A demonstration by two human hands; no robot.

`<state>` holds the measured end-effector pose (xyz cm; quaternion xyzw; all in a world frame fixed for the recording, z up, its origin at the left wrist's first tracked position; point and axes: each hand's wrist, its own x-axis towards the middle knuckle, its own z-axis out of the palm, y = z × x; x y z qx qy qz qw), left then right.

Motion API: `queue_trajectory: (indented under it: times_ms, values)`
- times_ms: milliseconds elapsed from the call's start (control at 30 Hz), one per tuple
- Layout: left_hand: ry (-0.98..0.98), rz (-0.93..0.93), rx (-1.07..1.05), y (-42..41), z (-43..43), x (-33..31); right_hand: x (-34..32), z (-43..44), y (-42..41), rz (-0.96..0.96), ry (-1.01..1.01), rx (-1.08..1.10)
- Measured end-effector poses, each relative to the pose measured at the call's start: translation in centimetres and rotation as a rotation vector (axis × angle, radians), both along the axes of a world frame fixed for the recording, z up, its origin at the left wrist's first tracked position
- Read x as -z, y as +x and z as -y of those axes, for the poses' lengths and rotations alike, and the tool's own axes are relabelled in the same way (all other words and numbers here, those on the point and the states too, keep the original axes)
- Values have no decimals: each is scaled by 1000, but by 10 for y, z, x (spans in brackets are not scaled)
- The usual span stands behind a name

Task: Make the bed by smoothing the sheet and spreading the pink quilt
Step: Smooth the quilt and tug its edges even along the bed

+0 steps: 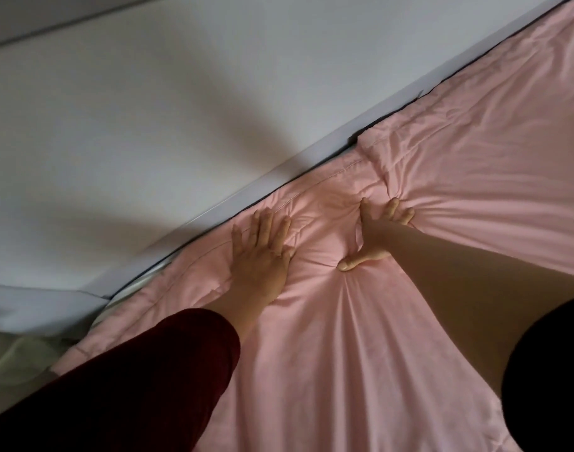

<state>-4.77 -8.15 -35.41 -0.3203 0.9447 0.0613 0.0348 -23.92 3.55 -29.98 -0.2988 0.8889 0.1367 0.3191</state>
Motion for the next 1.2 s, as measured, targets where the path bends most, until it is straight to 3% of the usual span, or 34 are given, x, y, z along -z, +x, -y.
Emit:
queue_trajectory:
  times_ms: [333, 467, 567, 700, 767, 900, 967, 1067, 1200]
  values:
    - [34, 4, 159, 112, 5, -28, 19, -14, 30, -119, -71, 145]
    - [30, 44, 92, 165, 18, -34, 13, -11, 76, -169, -99, 227]
    - [14, 81, -38, 197, 29, -48, 0, 7, 123, -165, 55, 157]
    - [-38, 148, -275, 226, 38, -68, -25, 16, 196, -165, 18, -284]
    - [-46, 233, -232, 239, 40, -66, -49, 26, 231, -74, -104, -330]
    - [-4, 330, -133, 247, 51, -69, -71, 40, 286, 378, -159, -224]
    - [-10, 353, -33, 247, 52, -75, -68, 41, 305, 318, -104, -317]
    - [-183, 447, 51, 253, 62, -85, -59, 42, 316, 155, -140, -421]
    - [-248, 541, 27, 269, 79, -96, -47, 49, 326, 359, -332, -263]
